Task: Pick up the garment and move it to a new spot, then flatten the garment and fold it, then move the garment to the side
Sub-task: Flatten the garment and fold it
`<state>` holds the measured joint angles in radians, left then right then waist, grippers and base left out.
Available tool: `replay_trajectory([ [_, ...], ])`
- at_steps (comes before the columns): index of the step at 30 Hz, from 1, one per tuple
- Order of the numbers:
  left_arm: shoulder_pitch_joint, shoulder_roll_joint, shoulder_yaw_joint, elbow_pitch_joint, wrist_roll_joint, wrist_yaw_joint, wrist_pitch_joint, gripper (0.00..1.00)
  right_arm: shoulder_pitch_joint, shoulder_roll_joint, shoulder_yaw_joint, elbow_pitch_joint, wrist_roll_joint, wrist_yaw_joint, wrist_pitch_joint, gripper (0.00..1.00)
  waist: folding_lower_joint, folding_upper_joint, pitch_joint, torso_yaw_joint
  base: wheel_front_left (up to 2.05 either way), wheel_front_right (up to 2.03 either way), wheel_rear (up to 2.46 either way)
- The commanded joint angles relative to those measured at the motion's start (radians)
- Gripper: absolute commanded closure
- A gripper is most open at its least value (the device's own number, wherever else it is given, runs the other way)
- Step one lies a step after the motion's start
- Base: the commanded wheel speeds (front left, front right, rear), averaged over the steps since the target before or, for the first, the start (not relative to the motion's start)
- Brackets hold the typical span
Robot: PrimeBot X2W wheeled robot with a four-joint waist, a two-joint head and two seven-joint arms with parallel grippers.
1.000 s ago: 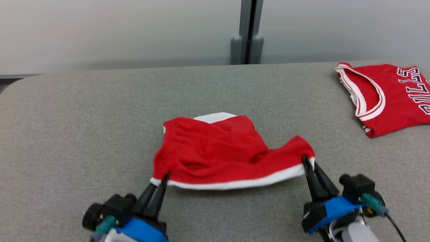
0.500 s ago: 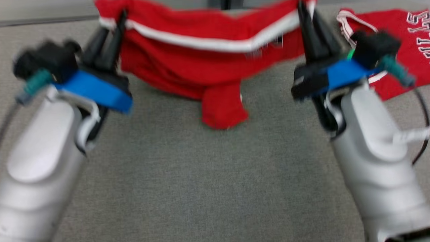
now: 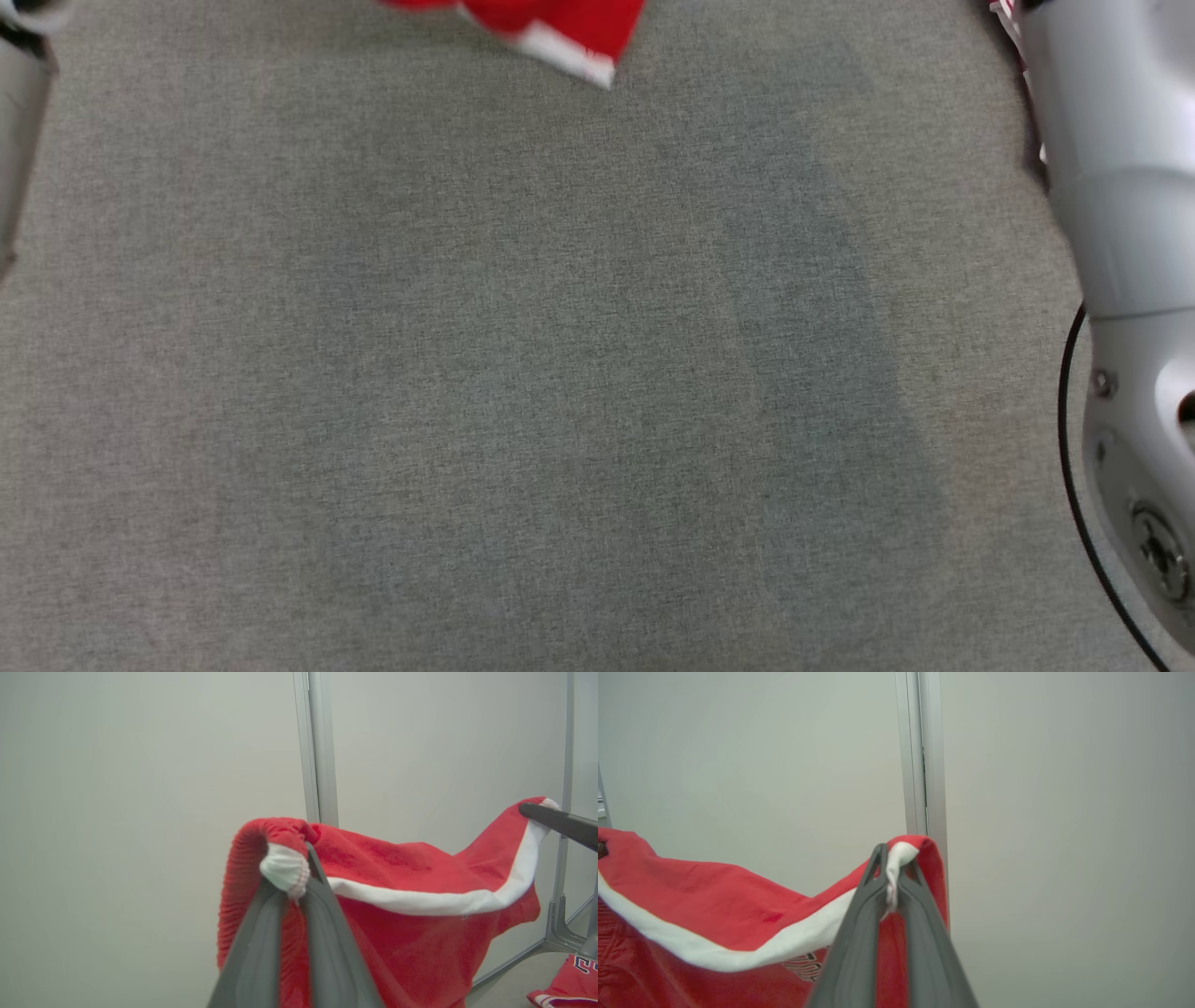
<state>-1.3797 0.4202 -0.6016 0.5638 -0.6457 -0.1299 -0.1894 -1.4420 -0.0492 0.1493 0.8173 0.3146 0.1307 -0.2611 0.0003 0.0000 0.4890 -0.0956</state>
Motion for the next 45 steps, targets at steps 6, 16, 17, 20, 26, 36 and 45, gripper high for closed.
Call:
replay_trajectory([
  [6,-0.105,0.013,-0.054,0.048,-0.056,-0.001,-0.054,1.0,-0.09,-0.002,-0.014,-0.006,-0.031,0.0,-0.005,1.0,-0.0003,0.0,-0.006,0.011,0.0,0.0,0.0],
  [16,0.07,0.011,-0.098,0.067,-0.121,-0.001,-0.076,1.0,0.112,-0.002,0.053,-0.001,-0.046,0.0,-0.004,1.0,-0.0003,0.0,-0.014,0.036,0.0,0.0,0.0],
  [17,0.107,0.006,-0.083,0.06,-0.128,-0.001,-0.076,1.0,0.147,-0.003,0.056,-0.005,-0.043,0.0,-0.004,1.0,-0.0003,0.0,-0.016,0.036,0.0,0.0,0.0],
  [20,0.237,-0.008,-0.026,0.023,-0.112,-0.001,-0.076,1.0,0.255,-0.002,0.055,-0.05,-0.041,0.0,-0.004,1.0,-0.0003,0.0,-0.032,0.038,0.0,0.0,0.0],
  [26,0.551,-0.025,0.074,-0.076,-0.035,0.007,-0.076,1.0,0.536,-0.003,0.059,-0.187,-0.038,0.0,-0.004,1.0,-0.0003,0.0,-0.095,0.034,0.0,0.0,0.0],
  [36,1.049,-0.131,0.264,-0.248,0.043,0.031,-0.077,1.0,0.987,-0.034,0.07,-0.334,-0.019,0.0,-0.004,1.0,-0.0003,0.0,-0.226,0.042,0.0,0.0,0.0],
  [45,1.325,-0.189,0.322,-0.332,0.082,0.039,-0.077,1.0,1.229,-0.061,0.07,-0.434,0.013,-0.001,0.009,1.0,-0.0003,0.0,-0.294,0.041,0.0,0.0,0.0],
])
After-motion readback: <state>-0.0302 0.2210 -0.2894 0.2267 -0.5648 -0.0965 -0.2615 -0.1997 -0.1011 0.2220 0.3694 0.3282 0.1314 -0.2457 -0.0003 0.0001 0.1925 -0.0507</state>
